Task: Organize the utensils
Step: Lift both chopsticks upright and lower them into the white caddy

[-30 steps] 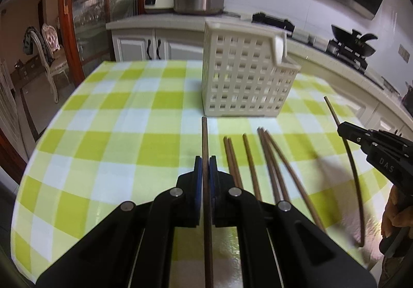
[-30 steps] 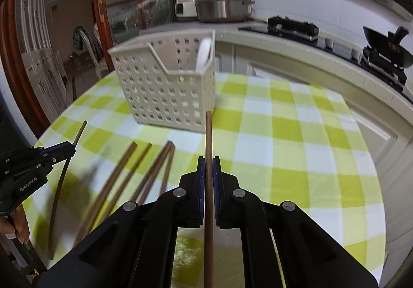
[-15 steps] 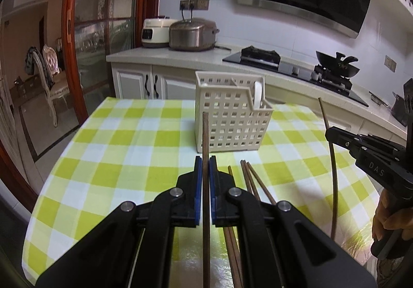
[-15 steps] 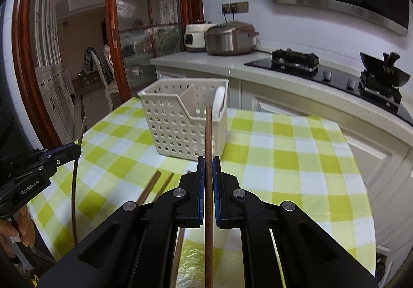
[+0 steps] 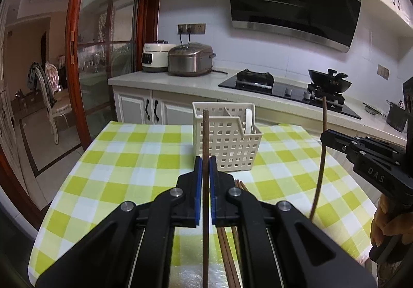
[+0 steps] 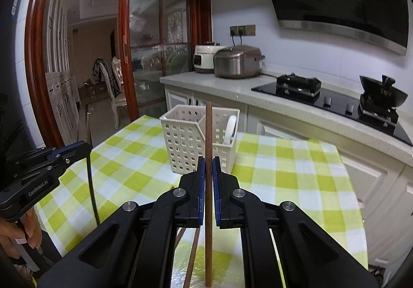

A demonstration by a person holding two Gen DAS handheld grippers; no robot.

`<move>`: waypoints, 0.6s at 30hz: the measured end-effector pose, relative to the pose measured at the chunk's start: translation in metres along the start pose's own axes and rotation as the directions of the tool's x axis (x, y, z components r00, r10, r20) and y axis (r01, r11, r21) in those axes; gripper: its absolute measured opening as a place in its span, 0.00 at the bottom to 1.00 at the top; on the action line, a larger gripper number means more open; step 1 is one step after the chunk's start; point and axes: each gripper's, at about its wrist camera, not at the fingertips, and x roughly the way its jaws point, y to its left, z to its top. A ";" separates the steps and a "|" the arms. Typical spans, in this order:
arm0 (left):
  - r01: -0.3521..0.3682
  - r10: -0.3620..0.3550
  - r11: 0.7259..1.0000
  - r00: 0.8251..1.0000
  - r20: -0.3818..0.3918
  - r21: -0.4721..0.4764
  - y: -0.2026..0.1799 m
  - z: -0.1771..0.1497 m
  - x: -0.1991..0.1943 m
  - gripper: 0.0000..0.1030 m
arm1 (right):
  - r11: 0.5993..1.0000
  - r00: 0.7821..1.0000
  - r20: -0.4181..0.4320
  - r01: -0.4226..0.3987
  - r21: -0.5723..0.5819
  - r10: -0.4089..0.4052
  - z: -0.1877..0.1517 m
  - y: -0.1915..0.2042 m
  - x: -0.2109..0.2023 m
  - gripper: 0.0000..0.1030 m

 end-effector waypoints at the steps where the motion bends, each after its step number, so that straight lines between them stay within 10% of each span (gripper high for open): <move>1: 0.002 -0.002 1.000 1.000 0.005 0.001 -0.001 0.001 -0.002 0.05 | 1.000 1.000 0.006 0.001 -0.003 -0.001 0.001 0.001 -0.002 0.07; 18: 0.004 -0.007 0.999 0.998 0.067 0.037 -0.008 0.019 -0.003 0.05 | 0.999 0.999 0.040 0.010 -0.033 -0.009 0.015 0.008 0.000 0.07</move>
